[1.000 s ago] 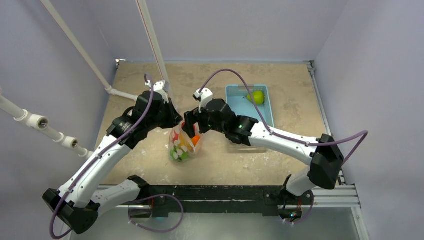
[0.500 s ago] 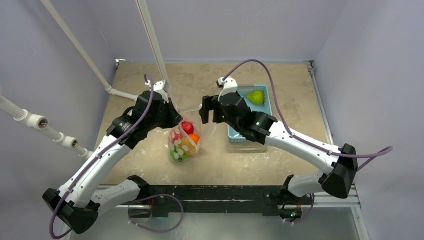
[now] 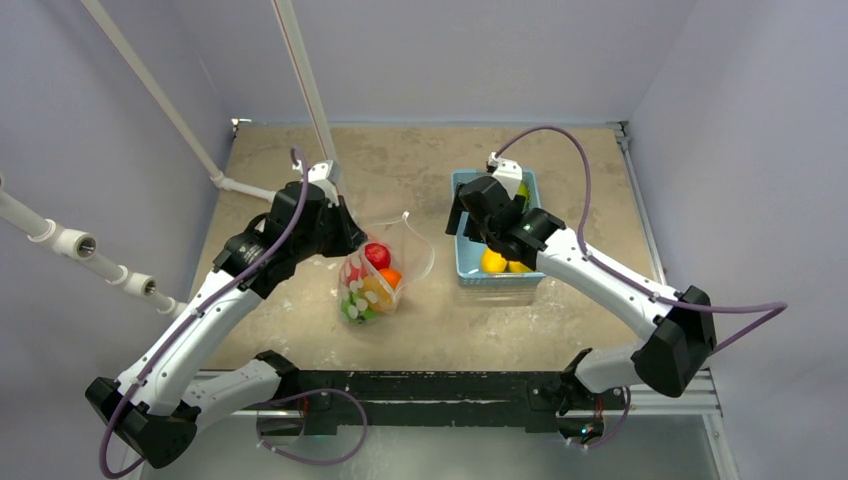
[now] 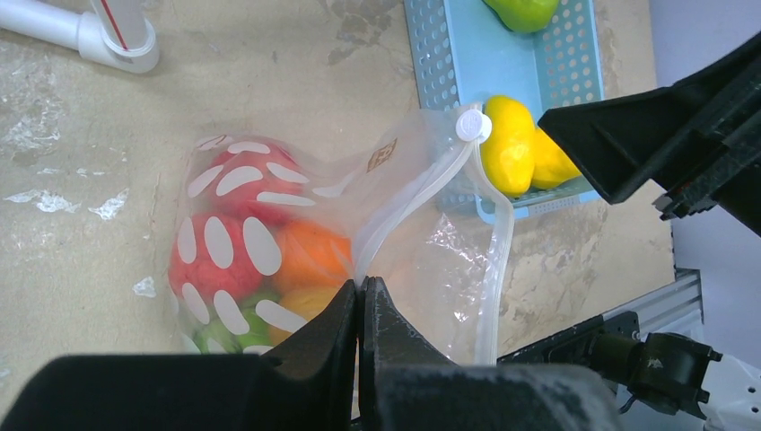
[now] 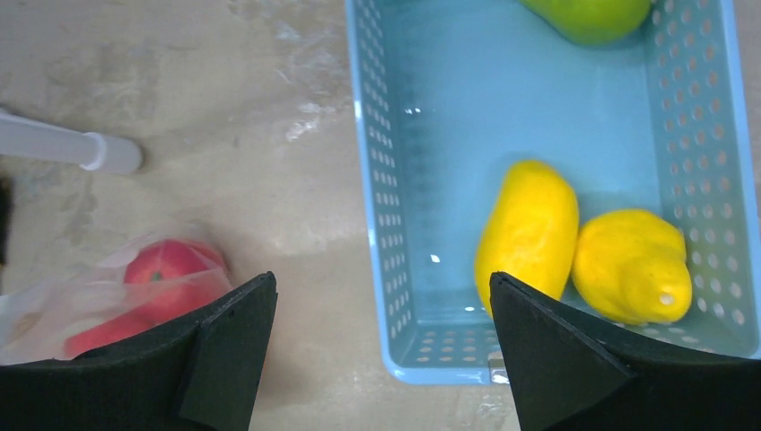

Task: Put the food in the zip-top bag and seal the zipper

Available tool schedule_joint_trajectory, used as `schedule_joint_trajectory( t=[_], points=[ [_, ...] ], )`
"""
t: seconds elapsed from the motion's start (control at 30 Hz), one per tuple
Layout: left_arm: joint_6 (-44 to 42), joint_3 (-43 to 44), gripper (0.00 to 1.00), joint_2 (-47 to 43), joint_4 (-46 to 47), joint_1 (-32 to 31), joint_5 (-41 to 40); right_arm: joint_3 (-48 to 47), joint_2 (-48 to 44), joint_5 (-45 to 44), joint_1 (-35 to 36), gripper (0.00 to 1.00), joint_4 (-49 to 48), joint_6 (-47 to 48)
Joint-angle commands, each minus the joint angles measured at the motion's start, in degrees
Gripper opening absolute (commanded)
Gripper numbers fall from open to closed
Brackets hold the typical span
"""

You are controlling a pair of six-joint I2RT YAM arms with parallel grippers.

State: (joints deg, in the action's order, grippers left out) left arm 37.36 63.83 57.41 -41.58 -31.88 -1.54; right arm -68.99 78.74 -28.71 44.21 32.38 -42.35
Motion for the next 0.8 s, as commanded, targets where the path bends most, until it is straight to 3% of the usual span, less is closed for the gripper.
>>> schedule_joint_trajectory(
  t=[0.0, 0.77],
  points=[
    [-1.71, -0.46, 0.0, -0.43, 2.85, 0.41, 1.28, 1.41, 1.17, -2.44, -1.8, 0.91, 4.17, -5.78],
    [-3.63, -2.21, 0.0, -2.1, 3.75, 0.5, 5.17, 13.09, 7.84, -1.47, -7.09, 0.83, -0.97, -10.15]
  ],
)
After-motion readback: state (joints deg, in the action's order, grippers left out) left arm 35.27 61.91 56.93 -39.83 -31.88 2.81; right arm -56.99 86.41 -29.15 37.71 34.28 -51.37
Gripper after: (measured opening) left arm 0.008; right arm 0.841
